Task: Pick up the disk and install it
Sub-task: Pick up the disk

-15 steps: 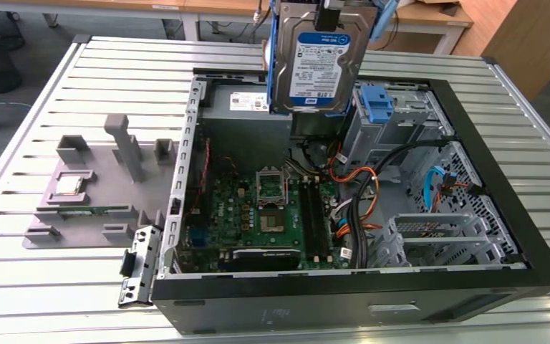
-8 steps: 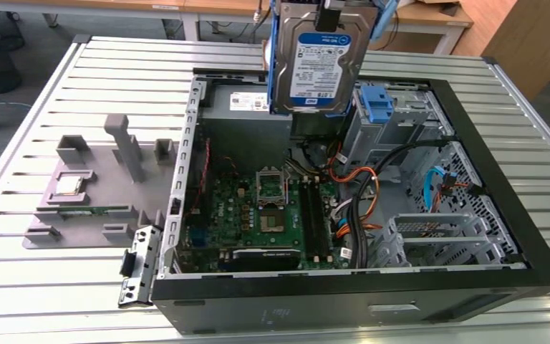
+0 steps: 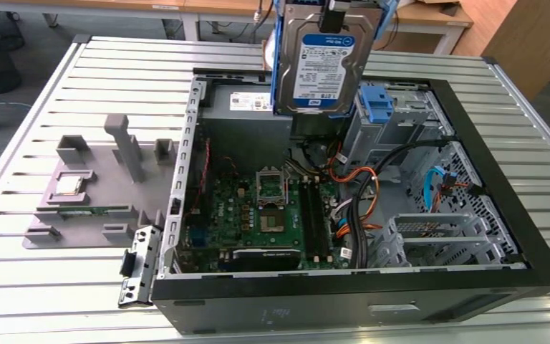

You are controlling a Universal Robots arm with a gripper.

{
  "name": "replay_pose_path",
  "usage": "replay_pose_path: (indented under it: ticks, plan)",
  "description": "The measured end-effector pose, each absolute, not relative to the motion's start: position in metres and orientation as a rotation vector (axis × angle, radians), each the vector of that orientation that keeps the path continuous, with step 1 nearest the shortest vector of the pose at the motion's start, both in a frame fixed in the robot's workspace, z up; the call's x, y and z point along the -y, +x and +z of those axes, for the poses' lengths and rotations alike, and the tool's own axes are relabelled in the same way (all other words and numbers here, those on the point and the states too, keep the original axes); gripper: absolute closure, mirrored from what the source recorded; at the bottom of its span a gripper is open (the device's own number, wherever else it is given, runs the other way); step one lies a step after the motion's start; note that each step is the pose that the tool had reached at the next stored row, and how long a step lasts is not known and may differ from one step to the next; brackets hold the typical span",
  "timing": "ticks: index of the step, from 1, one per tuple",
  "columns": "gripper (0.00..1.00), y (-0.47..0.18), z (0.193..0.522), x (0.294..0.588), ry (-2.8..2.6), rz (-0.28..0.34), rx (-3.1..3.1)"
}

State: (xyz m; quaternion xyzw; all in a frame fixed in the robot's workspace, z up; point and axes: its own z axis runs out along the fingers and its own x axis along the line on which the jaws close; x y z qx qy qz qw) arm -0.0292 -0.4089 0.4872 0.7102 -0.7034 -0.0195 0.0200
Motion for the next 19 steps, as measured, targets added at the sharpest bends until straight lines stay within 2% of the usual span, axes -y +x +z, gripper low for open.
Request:
replay_pose_path:
  ticks: [19]
  plan:
    - [0.65,-0.029,0.487,0.440,2.209,-0.072,2.187]
